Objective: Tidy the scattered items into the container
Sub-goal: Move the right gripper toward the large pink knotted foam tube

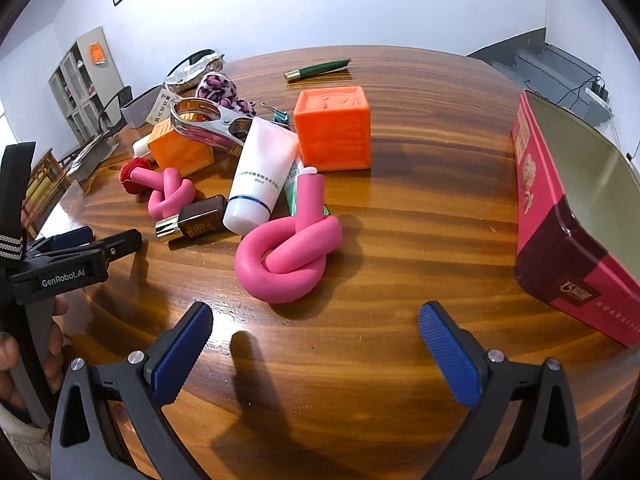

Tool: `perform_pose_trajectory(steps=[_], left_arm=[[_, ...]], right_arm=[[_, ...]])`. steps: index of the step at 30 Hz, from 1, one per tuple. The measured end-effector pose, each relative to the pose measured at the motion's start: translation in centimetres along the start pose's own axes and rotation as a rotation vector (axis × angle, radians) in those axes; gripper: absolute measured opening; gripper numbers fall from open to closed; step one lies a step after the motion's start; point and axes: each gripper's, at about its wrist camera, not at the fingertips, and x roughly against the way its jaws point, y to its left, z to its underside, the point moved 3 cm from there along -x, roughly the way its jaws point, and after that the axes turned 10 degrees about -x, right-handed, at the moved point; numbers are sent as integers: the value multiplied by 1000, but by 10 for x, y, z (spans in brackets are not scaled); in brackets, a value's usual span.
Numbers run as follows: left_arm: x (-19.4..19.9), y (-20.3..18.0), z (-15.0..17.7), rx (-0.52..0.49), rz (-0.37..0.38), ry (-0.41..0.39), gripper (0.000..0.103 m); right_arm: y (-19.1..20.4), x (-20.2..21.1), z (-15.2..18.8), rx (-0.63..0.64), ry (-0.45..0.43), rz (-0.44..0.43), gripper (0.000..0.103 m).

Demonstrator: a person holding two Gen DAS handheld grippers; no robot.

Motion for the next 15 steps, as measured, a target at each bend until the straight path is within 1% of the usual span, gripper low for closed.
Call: perform_pose_trajectory(steps=[3, 7, 9, 12, 15], left_arm=[[2, -4, 0, -2, 11, -4, 103], [7, -5, 1, 25, 84, -41, 103], [8, -6, 2, 32, 108, -52, 103], [9, -11, 1, 12, 125, -59, 103], [9, -15, -1, -13, 114, -67, 103]], right_arm=[[1, 2, 2, -2, -7, -6, 103], [0, 17, 5, -5, -42, -13, 103], [2, 21, 4, -7, -60, -20, 103], [2, 21, 2, -9, -62, -21, 103], [5, 18, 0, 11, -55, -24, 103]])
